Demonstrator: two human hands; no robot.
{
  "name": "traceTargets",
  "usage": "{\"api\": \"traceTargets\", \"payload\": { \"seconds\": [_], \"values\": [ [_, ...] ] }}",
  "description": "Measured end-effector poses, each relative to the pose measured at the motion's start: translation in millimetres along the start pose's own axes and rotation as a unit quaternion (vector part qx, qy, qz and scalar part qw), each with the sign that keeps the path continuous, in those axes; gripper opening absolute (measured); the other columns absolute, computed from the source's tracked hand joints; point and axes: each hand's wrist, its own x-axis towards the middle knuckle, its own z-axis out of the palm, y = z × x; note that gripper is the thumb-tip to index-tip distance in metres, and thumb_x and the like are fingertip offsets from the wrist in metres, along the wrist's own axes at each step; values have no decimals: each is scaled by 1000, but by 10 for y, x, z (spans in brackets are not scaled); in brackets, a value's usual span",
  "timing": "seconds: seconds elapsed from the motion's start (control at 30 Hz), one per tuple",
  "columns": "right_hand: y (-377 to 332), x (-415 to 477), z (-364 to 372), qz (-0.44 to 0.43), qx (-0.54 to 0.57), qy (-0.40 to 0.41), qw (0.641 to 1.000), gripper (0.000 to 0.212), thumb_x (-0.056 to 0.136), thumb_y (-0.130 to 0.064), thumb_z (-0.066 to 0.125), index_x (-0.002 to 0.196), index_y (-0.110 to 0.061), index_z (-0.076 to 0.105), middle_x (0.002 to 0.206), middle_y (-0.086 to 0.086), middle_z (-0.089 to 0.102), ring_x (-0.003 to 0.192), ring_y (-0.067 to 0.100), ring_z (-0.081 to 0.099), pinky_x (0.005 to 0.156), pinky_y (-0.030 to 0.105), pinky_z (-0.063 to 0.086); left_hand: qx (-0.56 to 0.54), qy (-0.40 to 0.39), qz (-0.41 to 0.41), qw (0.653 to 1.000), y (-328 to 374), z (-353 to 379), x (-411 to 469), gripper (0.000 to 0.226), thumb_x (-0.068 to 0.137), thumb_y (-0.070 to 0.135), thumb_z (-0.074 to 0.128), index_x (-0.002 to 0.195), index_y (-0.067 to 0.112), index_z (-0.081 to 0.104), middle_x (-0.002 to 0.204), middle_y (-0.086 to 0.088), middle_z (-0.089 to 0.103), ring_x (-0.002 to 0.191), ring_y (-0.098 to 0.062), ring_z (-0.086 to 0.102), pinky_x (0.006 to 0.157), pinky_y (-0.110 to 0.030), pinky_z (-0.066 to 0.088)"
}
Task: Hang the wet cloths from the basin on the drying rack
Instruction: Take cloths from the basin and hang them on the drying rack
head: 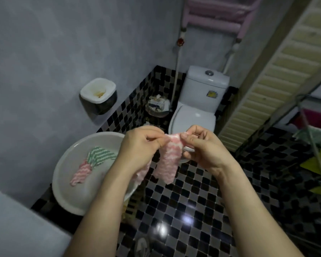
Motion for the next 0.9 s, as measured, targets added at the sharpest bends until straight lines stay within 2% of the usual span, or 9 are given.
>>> {"api": "traceTargets", "payload": {
  "seconds": [0.1,0.23,0.33,0.47,0.57,0.63,0.7,0.8,0.9],
  "values": [
    [-137,-348,-281,-30,-31,34,998,17,74,-17,70,74,-13,53,55,-1,60,48,10,55,43,20,46,0,-1,33,999,351,290,-51,10,82,25,73,80,35,74,84,19,71,86,1,65,80,-21,51],
    [-400,-912,-800,-64,-99,55,992,21,73,-17,76,82,-8,60,65,6,64,51,13,57,46,22,47,0,-94,78,993,806,835,-111,8,87,26,68,80,24,71,76,6,68,75,-13,62,76,-36,50],
    [-624,-1402,-1235,-51,-272,92,956,21,78,-15,78,91,-2,69,82,21,69,71,22,65,66,37,54,-13,-139,117,983,1139,1279,-176,6,82,24,74,77,22,71,68,0,64,65,-13,54,70,-33,46],
    [-822,-1882,-1668,-42,-386,145,910,9,79,-19,78,79,-11,73,73,8,72,68,17,67,72,42,57,-34,-168,139,975,1455,1724,-259,12,76,14,79,71,22,71,72,4,69,70,-12,62,73,-30,48],
    [-967,-2317,-2100,-55,-332,164,927,7,83,-15,73,79,-10,69,70,1,67,67,12,65,60,31,56,-32,-203,156,966,1701,2178,-282,24,72,11,81,64,27,66,62,13,60,59,-4,50,63,-24,42],
    [-1022,-2496,-2312,-81,-233,176,953,11,86,-7,67,77,-11,63,65,-4,62,62,7,62,56,24,55,-22,-218,168,961,1841,2428,-284,27,72,5,79,64,26,64,60,17,56,57,1,46,61,-18,38],
    [-1046,-2555,-2497,-116,-114,202,966,15,87,3,60,79,-9,57,63,0,57,55,6,59,53,22,56,3,-260,180,949,1974,2652,-263,22,74,5,78,73,24,67,69,15,63,64,0,53,64,-17,42],
    [-1063,-2537,-2705,-150,-16,247,957,19,88,12,53,81,-5,55,59,5,52,52,10,59,54,23,58,60,-327,181,926,2107,2922,-201,6,78,15,78,81,16,74,78,5,72,73,-5,62,69,-21,48],
    [-1098,-2492,-2932,-159,-28,284,945,18,89,8,55,81,-8,55,56,0,56,55,11,61,58,26,60,24,-336,151,930,2152,3077,-51,10,76,23,80,72,17,73,70,8,67,67,-1,58,63,-16,45]
  ]
}}
